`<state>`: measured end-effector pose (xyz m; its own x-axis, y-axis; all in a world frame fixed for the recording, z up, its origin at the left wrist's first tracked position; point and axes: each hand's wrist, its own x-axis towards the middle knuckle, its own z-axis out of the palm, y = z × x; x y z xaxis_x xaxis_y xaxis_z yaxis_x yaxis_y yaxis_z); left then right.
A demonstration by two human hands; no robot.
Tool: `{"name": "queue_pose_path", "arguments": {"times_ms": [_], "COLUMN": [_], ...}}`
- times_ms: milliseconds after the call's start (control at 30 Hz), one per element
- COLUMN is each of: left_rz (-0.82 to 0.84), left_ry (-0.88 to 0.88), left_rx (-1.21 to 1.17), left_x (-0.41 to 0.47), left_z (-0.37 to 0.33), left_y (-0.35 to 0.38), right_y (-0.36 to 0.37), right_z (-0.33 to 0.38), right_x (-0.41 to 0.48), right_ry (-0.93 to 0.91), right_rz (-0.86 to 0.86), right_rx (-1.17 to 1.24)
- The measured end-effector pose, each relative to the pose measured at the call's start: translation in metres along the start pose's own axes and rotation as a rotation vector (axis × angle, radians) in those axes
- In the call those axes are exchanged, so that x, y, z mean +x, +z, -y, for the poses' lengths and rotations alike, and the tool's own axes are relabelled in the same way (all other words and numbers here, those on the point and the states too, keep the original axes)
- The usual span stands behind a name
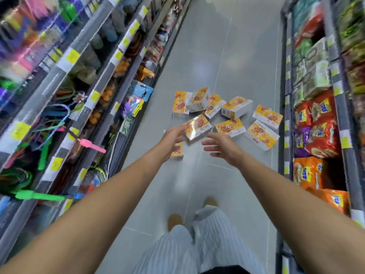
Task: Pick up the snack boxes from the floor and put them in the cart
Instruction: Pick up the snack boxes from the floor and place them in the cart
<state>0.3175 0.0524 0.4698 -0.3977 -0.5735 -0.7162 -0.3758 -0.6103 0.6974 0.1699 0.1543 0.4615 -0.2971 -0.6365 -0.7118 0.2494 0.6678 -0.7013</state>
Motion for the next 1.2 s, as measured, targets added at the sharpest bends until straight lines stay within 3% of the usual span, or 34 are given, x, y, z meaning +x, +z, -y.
{"name": "queue_pose_path", "arguments": {"times_ms": [367,600,933,1200], "left_rz": [0.035,-0.012,-0.159,-0.209], "left_ry": [-0.058,-0.089,-0.162,-0.264], "left_rx": [0.15,0.076,0.024,-0.015], "left_x": [0.128,0.217,0.359,0.519], "left_z": [-0.102,-0.157,-0.196,-0.168], "left_y": [0.068,0.097,0.087,0.073], "right_y": [-0.101,-0.149,-0.149,-0.135], "right_z": [0.083,0.153,0.191,0.163], "right_x": [0.131,0.22,0.365,0.509], "right_ry": [0.081,0.112,0.249,0.34], "right_rz": [-0.087,-0.066,-0.115,-0.199], "right_rx": [0.063,0.07,0.107,0.139]}}
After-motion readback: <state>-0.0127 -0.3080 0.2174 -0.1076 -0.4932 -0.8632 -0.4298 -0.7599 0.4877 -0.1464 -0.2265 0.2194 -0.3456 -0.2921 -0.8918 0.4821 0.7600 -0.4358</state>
